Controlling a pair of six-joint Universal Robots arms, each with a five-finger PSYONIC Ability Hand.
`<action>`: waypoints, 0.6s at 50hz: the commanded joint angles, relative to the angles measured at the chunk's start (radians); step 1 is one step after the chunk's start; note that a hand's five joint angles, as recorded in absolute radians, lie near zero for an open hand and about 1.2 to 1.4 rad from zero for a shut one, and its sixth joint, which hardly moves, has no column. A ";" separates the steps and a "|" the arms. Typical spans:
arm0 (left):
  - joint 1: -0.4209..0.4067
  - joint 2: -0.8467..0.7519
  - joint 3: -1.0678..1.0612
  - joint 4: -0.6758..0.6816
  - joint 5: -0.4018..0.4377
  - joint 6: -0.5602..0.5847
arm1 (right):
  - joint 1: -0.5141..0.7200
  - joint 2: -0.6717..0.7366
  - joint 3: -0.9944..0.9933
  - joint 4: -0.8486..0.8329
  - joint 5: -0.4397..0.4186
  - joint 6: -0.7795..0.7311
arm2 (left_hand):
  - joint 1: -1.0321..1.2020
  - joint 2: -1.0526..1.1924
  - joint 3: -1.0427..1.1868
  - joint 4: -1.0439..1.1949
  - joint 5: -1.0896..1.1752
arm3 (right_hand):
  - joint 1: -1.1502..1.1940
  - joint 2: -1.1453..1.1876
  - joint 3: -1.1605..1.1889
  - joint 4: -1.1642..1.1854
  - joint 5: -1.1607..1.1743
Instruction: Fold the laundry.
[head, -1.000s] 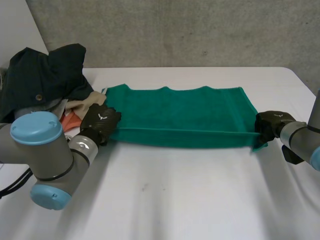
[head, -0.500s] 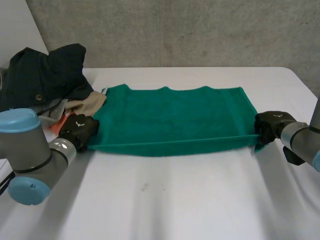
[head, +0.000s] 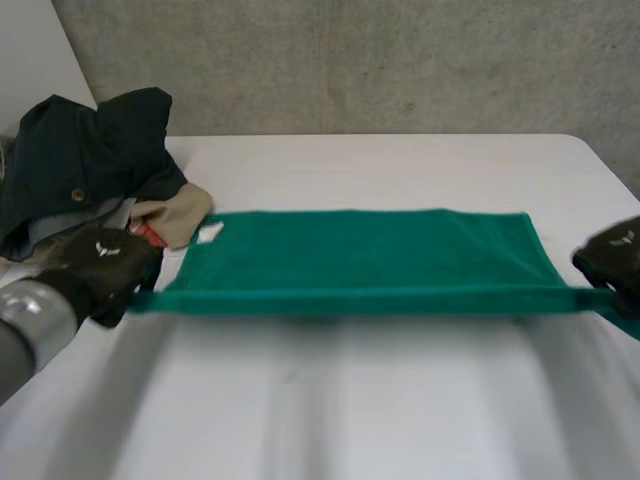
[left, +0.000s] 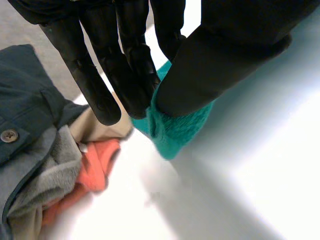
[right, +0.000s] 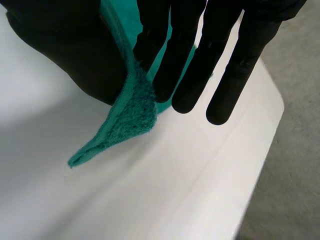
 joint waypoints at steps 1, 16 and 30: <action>-0.008 -0.019 -0.023 -0.106 0.005 0.166 | -0.062 -0.035 0.064 0.056 -0.002 -0.119 | 0.229 0.204 0.208 0.199 0.209 | 0.280 0.219 0.214 0.203 0.248; -0.153 -0.628 0.497 0.205 -0.117 0.139 | -0.019 0.367 -0.169 -0.281 0.012 0.009 | 0.229 0.204 0.208 0.199 0.209 | 0.280 0.219 0.214 0.203 0.248; -0.182 -0.923 0.859 0.300 -0.211 0.150 | 0.055 0.629 -0.392 -0.648 0.006 -0.004 | 0.229 0.204 0.208 0.199 0.209 | 0.280 0.219 0.214 0.203 0.248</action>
